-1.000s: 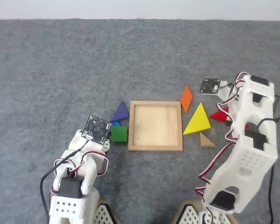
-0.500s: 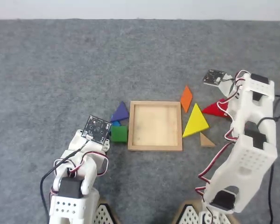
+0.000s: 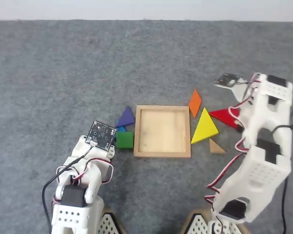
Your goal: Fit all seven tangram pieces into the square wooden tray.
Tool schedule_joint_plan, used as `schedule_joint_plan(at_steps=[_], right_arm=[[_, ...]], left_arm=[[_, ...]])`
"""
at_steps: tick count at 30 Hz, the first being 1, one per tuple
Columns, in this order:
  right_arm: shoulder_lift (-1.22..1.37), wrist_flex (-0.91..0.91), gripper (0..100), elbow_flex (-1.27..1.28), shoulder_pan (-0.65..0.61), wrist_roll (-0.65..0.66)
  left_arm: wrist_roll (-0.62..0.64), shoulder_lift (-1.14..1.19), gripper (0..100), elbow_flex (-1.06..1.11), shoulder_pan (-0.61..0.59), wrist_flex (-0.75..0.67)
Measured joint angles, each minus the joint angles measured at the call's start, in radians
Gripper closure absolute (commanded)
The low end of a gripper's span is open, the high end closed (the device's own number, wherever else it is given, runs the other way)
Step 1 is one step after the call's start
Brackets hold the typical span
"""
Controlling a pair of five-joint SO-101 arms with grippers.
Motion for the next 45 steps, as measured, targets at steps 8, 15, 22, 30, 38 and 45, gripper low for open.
schedule_joint_plan(at_steps=[8,15,22,30,38,45], right_arm=[[0.083,-0.146,61.9,0.000,-0.112,0.025],[0.126,-0.198,61.9,0.000,-0.115,0.029],[0.152,-0.198,61.9,-0.032,-0.117,0.034],[0.166,-0.178,61.9,-0.057,-0.117,0.035],[0.172,-0.178,72.2,-0.064,-0.140,0.037],[0.173,-0.187,76.4,-0.080,-0.146,0.037]], left_arm=[[0.000,0.000,95,0.000,-0.002,0.000],[0.000,0.000,95,0.000,-0.002,0.000],[0.000,0.000,95,0.000,-0.002,0.000],[0.000,0.000,95,0.000,-0.002,0.000],[0.000,0.000,95,0.000,-0.002,0.000],[0.000,0.000,95,0.000,-0.002,0.000]])
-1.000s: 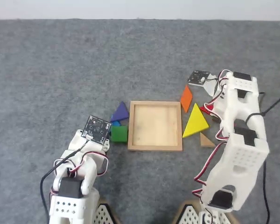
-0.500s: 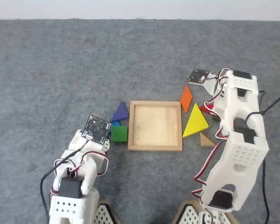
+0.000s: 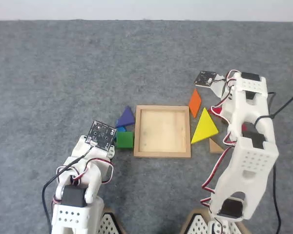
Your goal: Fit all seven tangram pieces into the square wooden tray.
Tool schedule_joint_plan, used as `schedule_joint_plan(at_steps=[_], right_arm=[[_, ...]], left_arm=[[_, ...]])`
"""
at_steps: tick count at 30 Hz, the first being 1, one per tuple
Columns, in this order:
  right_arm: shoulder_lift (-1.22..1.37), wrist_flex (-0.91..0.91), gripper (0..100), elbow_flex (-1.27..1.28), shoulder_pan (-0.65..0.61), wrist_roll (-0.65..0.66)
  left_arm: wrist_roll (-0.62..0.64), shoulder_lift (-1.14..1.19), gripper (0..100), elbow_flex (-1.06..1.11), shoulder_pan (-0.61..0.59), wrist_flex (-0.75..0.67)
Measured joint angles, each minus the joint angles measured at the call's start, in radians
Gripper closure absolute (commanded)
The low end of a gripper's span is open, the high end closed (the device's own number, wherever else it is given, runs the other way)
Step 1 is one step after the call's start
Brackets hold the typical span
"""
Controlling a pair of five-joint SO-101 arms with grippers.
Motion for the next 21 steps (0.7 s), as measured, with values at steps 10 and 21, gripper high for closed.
schedule_joint_plan(at_steps=[10,21], right_arm=[[0.002,-0.003,81.6,-0.003,-0.005,-0.002],[-0.049,-0.003,82.3,-0.023,-0.009,-0.164]], left_arm=[[0.000,0.000,95,0.000,0.000,0.000],[0.000,0.000,95,0.000,0.000,0.000]])
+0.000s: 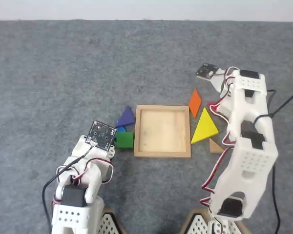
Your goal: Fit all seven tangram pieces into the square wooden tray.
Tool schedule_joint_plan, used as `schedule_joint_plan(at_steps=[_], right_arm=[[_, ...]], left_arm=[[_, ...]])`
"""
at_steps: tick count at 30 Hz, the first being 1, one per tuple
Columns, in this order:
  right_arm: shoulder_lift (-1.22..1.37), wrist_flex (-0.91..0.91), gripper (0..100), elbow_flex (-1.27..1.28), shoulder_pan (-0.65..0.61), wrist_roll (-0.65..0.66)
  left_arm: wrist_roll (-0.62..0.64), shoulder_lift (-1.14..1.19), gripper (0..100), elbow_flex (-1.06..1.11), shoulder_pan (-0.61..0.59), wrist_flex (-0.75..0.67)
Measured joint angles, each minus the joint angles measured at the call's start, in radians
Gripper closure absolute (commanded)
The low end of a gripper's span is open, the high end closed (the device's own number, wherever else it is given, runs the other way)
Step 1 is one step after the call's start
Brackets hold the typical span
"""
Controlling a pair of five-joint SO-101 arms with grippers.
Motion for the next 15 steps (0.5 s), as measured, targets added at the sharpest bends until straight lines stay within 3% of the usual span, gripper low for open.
schedule_joint_plan(at_steps=[7,15], right_arm=[[-0.143,0.095,82.3,0.000,-0.044,-0.066],[-0.264,0.235,82.4,0.000,-0.198,-0.275]], left_arm=[[0.000,0.000,95,0.000,0.000,0.000],[0.000,0.000,95,0.000,0.000,0.000]])
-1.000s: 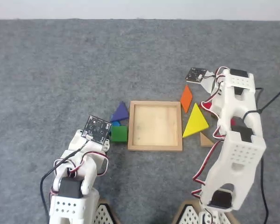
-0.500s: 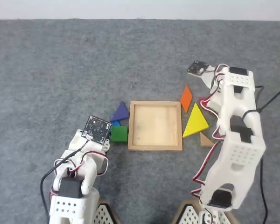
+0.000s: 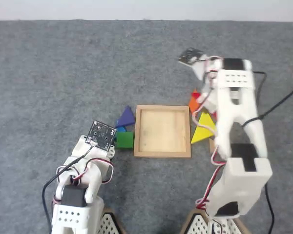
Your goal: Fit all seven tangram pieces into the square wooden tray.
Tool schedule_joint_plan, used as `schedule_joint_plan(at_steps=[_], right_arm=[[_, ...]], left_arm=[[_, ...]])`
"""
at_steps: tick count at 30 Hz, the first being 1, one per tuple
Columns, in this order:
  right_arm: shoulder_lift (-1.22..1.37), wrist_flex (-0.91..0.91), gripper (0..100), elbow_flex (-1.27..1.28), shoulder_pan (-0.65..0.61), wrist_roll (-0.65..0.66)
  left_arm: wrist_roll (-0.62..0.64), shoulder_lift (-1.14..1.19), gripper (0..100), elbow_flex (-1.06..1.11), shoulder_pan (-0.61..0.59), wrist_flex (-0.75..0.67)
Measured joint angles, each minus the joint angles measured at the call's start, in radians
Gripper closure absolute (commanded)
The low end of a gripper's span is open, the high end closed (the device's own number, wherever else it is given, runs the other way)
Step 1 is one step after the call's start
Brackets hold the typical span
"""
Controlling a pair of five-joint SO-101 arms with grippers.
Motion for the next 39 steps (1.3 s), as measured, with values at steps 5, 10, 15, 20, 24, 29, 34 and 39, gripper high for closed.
schedule_joint_plan(at_steps=[5,10,15,20,24,29,34,39], right_arm=[[-0.040,0.063,82.3,0.000,-0.138,-0.110],[-0.044,0.084,82.3,0.041,-0.222,-0.063],[-0.044,0.026,82.5,0.141,-0.298,0.034],[-0.044,-0.002,82.6,0.157,-0.368,-0.018],[-0.044,-0.014,82.6,0.157,-0.404,-0.267],[-0.002,-0.038,82.4,0.157,-0.397,-0.652],[0.114,-0.054,82.3,0.129,-0.402,-0.967],[0.213,-0.038,82.3,-0.017,-0.459,-1.140]], left_arm=[[0.000,0.000,95,0.000,0.000,0.000],[0.000,0.000,95,0.000,0.000,0.000],[0.000,0.000,95,0.000,0.000,0.000],[0.000,0.000,95,0.000,0.000,0.000],[0.000,0.000,95,0.000,0.000,0.000],[0.000,0.000,95,0.000,0.000,0.000],[0.000,0.000,95,0.000,0.000,0.000],[0.000,0.000,95,0.000,-0.002,0.000]])
